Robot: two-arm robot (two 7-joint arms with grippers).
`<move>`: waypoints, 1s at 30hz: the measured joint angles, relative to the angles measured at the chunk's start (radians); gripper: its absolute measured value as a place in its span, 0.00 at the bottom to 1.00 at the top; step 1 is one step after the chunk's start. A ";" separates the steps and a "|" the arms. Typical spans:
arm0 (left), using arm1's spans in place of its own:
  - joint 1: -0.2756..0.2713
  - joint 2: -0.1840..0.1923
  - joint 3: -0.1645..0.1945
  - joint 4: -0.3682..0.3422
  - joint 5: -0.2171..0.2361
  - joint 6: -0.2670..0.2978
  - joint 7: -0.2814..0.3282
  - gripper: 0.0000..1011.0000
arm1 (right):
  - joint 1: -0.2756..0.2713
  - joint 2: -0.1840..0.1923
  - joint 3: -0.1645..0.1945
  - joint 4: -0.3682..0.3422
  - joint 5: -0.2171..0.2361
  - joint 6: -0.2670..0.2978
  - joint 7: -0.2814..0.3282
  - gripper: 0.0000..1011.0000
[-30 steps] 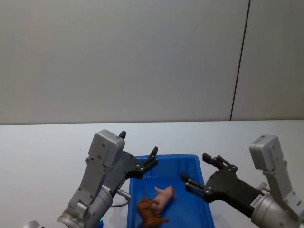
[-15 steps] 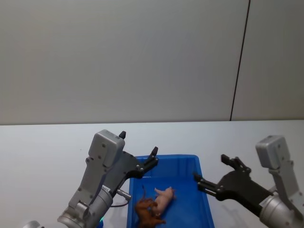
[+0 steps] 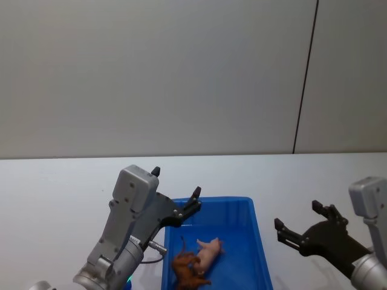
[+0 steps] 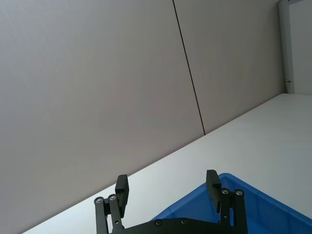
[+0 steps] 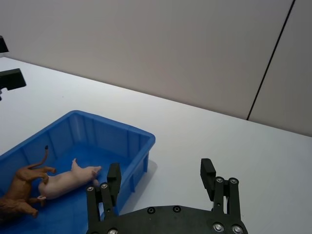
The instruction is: Pick up the two dolls from the table and place them into the box.
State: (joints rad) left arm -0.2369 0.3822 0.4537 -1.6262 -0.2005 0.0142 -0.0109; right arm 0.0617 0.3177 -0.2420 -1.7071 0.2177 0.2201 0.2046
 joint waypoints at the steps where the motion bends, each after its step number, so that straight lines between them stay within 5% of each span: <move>1: 0.000 0.000 0.000 0.000 0.000 0.001 0.000 0.99 | -0.003 0.002 0.002 -0.002 0.001 0.002 -0.008 0.99; 16: 0.050 0.045 -0.022 -0.071 -0.059 0.088 0.046 0.99 | -0.019 0.014 0.011 -0.013 0.008 0.009 -0.045 0.99; 30: 0.136 0.124 -0.059 -0.166 -0.188 0.241 0.111 0.99 | -0.024 0.017 0.014 -0.017 0.009 0.011 -0.057 0.99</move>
State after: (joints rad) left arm -0.1009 0.5063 0.3950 -1.7924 -0.3884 0.2551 0.1002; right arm 0.0374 0.3349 -0.2281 -1.7237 0.2271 0.2312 0.1473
